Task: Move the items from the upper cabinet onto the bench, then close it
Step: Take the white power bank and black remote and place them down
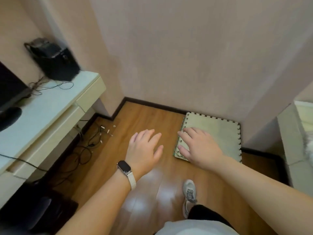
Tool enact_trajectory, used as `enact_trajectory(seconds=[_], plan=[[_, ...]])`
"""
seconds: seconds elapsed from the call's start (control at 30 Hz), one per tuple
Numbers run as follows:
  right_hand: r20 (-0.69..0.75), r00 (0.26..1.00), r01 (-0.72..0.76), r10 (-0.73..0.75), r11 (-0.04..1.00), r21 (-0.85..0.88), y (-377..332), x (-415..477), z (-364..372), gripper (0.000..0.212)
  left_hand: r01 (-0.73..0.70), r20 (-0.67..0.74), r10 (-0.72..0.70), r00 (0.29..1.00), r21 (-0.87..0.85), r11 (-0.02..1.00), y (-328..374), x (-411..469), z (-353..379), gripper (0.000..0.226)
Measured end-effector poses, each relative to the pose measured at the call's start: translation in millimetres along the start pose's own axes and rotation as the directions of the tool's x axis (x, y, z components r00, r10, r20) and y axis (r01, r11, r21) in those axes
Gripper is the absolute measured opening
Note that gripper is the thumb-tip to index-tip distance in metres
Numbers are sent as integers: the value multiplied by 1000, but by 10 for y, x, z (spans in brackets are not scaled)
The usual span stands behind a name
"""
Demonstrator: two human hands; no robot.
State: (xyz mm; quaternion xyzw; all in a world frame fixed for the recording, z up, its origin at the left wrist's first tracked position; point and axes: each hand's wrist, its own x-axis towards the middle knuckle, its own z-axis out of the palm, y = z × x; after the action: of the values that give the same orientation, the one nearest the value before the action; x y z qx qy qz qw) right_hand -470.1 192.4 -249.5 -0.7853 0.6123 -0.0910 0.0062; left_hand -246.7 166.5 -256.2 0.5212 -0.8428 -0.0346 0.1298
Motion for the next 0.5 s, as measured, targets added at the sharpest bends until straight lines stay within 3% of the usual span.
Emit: enact_trajectory(seconds=[0.23, 0.5], plan=[[-34, 979, 203, -202, 979, 35, 159, 977, 88, 54, 165, -37, -162, 986, 112, 980, -275, 496, -130, 47], [-56, 943, 332, -329, 942, 41, 836, 2196, -19, 52, 326, -99, -312, 945, 208, 922, -343, 1568, -311, 44]])
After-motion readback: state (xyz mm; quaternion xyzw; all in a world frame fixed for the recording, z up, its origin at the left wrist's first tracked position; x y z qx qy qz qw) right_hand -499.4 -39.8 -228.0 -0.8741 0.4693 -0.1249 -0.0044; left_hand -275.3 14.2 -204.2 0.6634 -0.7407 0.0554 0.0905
